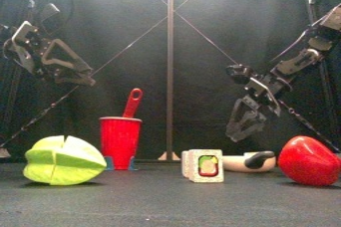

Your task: Grab sushi piece from table

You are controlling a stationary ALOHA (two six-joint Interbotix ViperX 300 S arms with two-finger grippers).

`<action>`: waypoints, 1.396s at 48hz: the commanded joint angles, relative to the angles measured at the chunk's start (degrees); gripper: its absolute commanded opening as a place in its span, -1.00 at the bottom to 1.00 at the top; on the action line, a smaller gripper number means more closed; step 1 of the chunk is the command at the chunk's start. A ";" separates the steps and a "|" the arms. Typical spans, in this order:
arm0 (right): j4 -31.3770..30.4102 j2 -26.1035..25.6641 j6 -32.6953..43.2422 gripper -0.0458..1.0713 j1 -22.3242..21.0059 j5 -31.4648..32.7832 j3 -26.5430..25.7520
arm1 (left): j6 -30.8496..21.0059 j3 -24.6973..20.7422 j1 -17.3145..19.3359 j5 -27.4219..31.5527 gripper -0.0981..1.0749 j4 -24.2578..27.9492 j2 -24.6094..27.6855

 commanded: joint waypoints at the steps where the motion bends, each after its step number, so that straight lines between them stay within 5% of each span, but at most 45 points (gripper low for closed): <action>1: -0.53 -0.97 -0.18 0.54 0.53 -0.44 -1.23 | 0.00 -1.05 0.09 -0.18 0.64 -0.35 0.09; 34: -17.58 7.65 -0.18 0.54 13.54 0.53 -10.02 | 0.00 -0.97 0.62 -0.26 0.64 -0.44 0.09; 67: -19.25 15.03 -0.35 0.54 16.79 10.20 -18.98 | 0.00 -0.88 0.70 -0.18 0.64 -0.44 0.09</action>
